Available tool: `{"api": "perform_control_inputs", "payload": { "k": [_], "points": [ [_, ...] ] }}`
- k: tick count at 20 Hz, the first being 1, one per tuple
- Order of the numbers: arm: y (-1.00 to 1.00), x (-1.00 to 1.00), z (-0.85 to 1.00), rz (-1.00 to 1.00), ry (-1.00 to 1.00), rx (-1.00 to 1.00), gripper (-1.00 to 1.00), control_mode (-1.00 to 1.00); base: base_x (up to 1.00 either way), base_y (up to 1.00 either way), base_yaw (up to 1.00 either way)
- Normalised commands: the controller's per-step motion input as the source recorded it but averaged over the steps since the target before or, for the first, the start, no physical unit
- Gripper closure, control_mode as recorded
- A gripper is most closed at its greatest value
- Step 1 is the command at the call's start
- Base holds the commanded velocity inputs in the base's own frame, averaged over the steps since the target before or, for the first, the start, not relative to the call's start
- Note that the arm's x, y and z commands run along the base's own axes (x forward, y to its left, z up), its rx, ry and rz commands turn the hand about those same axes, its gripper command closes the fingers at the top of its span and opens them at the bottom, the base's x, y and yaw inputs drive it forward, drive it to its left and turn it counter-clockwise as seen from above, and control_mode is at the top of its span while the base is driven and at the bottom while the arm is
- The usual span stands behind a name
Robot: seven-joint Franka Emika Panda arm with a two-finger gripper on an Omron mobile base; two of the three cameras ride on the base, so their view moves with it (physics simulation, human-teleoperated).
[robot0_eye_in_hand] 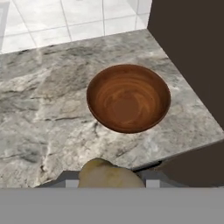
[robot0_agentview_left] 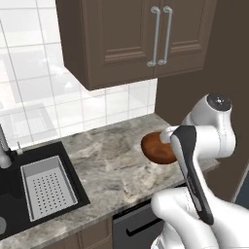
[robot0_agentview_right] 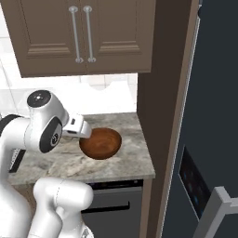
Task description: Take the garlic, mushroom, and cucumber from the freezer and place them in the bowl on the counter.
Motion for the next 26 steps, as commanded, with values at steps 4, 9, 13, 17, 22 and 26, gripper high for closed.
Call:
{"api": "perform_control_inputs", "payload": {
  "k": [4,9,13,17,22,26],
  "points": [
    [-0.08,0.49,-0.26,0.0,0.0,0.0,1.0,-1.0,0.0,0.0,0.0],
    [-0.07,0.45,-0.28,0.0,0.03,0.0,1.0,-1.0,0.0,0.0,0.0],
    [0.0,0.45,-0.3,0.0,0.04,0.0,1.0,-1.0,0.0,0.0,0.0],
    [0.0,0.38,-0.37,0.0,0.06,0.0,1.0,-1.0,0.0,0.0,0.0],
    [-0.01,0.33,-0.24,0.0,0.06,0.0,1.0,-1.0,0.0,0.0,0.0],
    [-0.04,0.23,-0.16,0.0,0.04,0.0,1.0,-1.0,0.0,0.0,0.0]
  ]
}}
